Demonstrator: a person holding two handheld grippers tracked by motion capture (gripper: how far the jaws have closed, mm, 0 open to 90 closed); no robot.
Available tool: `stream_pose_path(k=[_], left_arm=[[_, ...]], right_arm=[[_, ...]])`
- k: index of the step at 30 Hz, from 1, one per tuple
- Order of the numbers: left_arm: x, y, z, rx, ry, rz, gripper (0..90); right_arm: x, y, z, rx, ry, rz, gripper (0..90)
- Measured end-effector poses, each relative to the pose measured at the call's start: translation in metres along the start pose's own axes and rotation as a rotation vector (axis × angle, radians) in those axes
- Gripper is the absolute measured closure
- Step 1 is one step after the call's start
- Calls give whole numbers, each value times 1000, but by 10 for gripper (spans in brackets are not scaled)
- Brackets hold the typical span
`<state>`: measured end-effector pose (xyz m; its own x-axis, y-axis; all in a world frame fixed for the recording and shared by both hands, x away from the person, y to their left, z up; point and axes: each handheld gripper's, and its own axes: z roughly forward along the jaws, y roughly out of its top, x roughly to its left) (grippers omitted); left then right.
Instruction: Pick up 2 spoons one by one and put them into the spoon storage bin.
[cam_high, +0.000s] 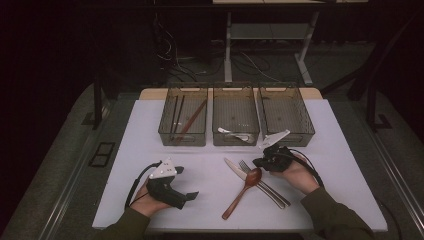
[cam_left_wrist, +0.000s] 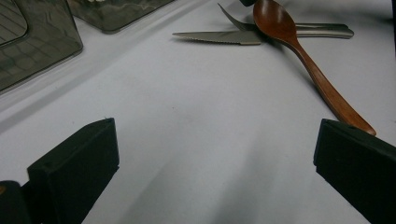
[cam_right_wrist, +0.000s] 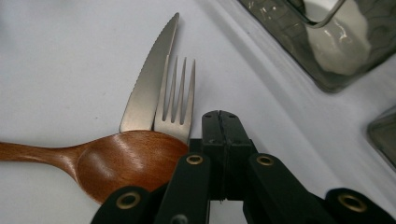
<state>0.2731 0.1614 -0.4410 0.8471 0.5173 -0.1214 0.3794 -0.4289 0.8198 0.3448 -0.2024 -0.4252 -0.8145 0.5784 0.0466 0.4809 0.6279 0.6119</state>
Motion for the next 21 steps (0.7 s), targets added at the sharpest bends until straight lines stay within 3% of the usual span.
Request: stream_pose_path(k=[7,12,21], left_arm=[[0,0,0,0,0,0,0],[0,0,0,0,1,-1,0],[0,0,1,1,0,-1,0]], right_arm=[[11,-2,-17,-43,41,-21,891],[31,-4,-21,-51,119,-61,890],[69,-4,-9,-3,275,-244,890]])
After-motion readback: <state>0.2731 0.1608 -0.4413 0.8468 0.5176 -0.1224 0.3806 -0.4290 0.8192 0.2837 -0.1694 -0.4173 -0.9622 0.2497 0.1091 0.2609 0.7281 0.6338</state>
